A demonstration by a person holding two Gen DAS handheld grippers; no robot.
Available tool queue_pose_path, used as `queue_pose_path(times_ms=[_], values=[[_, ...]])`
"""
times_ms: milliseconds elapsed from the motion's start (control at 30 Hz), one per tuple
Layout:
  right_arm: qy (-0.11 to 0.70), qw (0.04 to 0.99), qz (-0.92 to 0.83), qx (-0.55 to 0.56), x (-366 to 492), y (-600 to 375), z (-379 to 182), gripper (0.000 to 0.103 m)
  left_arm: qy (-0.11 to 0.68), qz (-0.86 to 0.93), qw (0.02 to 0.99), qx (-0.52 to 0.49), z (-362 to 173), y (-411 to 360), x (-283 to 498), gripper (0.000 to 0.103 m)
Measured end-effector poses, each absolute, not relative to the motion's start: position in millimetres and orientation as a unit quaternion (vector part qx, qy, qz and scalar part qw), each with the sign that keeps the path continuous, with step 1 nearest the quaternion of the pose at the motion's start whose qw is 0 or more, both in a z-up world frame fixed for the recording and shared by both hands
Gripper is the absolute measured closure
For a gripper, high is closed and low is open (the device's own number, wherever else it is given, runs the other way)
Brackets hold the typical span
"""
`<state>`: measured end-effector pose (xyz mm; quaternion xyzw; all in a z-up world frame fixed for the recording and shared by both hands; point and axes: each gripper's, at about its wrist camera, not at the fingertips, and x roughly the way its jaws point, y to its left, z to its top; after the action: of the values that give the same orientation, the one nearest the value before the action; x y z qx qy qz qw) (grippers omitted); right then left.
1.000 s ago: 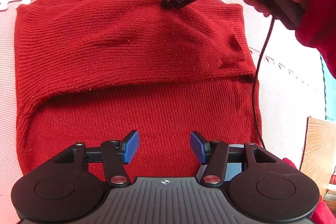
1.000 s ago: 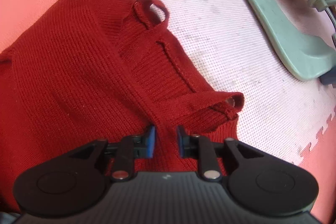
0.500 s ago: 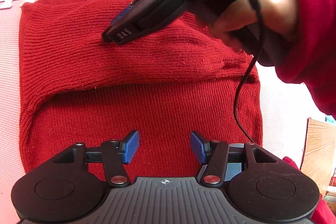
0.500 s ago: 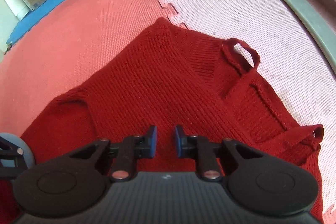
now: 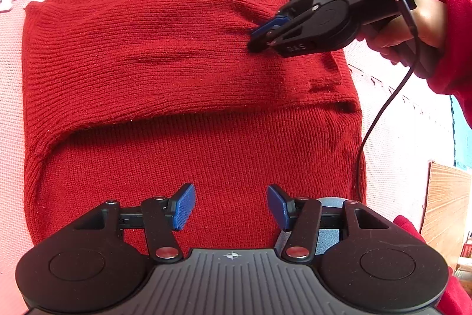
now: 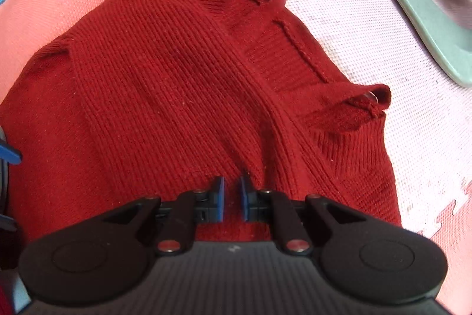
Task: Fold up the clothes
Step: 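Smooth the folded sleeve near the shoulder with the right gripper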
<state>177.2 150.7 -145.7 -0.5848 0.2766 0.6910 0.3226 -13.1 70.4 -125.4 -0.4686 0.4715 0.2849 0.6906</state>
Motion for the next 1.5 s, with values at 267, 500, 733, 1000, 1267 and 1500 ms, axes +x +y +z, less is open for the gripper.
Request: queue_pose_path(times_ms=[267,500,733,1000,1267,1500], values=[[0.301,0.32,0.731,-0.522,156.2,159.6,-117.2,0.09,0.469,0.292,0.696,-0.459,-118.2,69.5,-12.5,0.047],[0.299,0.374,0.753,-0.451,112.1,213.5,-140.7,0.09,0.475,0.285,0.704,-0.445,-107.9,66.4,-6.3,0.047],[0.305,0.396,0.72,-0.482,142.8,207.5,-164.1,0.091,0.471,0.281,0.702,-0.454,-110.8,66.0,-10.8,0.047],[0.302,0.446,0.669,-0.513,205.0,191.8,-164.3,0.087,0.472,0.28,0.702,-0.453,-111.7,69.2,-13.1,0.047],[0.322,0.476,0.672,-0.468,214.9,173.9,-140.2,0.085,0.474,0.28,0.704,-0.449,-111.4,66.3,-12.6,0.047],[0.289,0.398,0.716,-0.495,170.2,127.8,-151.5,0.085,0.48,0.275,0.708,-0.44,-107.5,60.9,-4.8,0.047]])
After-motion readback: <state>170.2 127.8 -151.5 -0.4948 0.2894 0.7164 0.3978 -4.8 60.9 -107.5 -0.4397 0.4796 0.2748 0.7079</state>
